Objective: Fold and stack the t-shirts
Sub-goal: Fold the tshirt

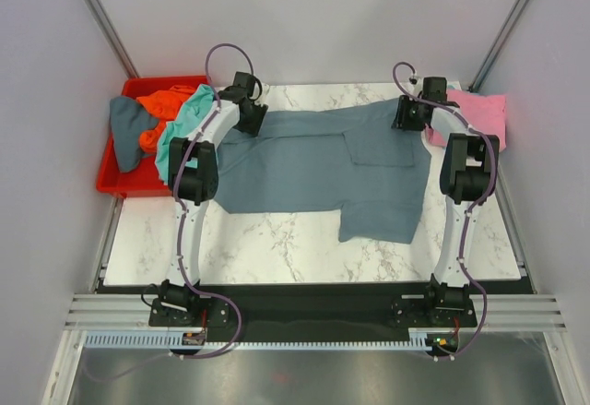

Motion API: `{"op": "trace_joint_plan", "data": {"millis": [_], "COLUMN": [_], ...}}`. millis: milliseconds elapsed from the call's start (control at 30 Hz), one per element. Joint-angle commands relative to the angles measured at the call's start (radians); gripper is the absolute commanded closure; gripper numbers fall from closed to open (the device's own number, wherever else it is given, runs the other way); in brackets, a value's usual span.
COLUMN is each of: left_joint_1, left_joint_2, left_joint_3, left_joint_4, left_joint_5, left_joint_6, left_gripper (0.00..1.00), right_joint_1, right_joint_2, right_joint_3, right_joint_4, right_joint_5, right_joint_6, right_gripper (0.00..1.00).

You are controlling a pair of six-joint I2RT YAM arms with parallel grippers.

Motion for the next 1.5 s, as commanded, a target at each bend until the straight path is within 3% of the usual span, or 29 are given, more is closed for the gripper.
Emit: {"op": "trace_joint_plan", "data": {"millis": [0, 267, 500, 667, 733, 967, 1067, 1167, 1300, 1467], "left_joint_1": [0.004, -0.026, -0.080, -0.106, -0.120, -0.134, -0.134, -0.118, -0.059, 0.044], "left_joint_2": [0.044, 0.087, 0.076, -0.026, -0.137, -0.486, -0.637, -0.759, -0.888, -1.022], "left_joint_3": [0.021, 0.103, 0.152, 0.167, 0.155, -0.106, -0.390, -0.579, -0.745, -0.977], "left_joint_4": [-0.037, 0.029, 0.058, 0.066, 0.064, 0.002, -0.018, -0.035, -0.060, -0.088], "left_joint_5": [0.002, -0.027, -0.087, -0.150, -0.154, -0.125, -0.108, -0.073, -0.012, 0.089], "left_joint_6": [-0.001, 0.021, 0.033, 0.015, 0.004, -0.077, -0.088, -0.102, -0.209, -0.298], "left_gripper": [0.45, 0.43, 0.35, 0.27, 0.25, 0.23, 0.24, 0.25, 0.28, 0.36], "right_joint_1": [-0.035, -0.041, -0.047, -0.044, -0.041, -0.040, -0.041, -0.040, -0.040, -0.040], "right_joint_2": [0.069, 0.138, 0.132, 0.097, 0.039, -0.234, -0.377, -0.519, -0.698, -0.880], "right_joint_3": [0.037, 0.143, 0.142, 0.180, 0.178, 0.053, -0.076, -0.215, -0.403, -0.570], "right_joint_4": [-0.027, -0.020, -0.020, -0.006, 0.002, 0.006, -0.024, -0.099, -0.196, -0.222], "right_joint_5": [0.072, 0.083, 0.081, 0.019, -0.006, -0.076, -0.135, -0.153, -0.132, -0.098], "right_joint_6": [-0.014, -0.019, -0.021, -0.030, -0.033, -0.057, -0.181, -0.295, -0.517, -0.548], "right_gripper": [0.50, 0.49, 0.48, 0.45, 0.43, 0.38, 0.37, 0.37, 0.36, 0.35]}}
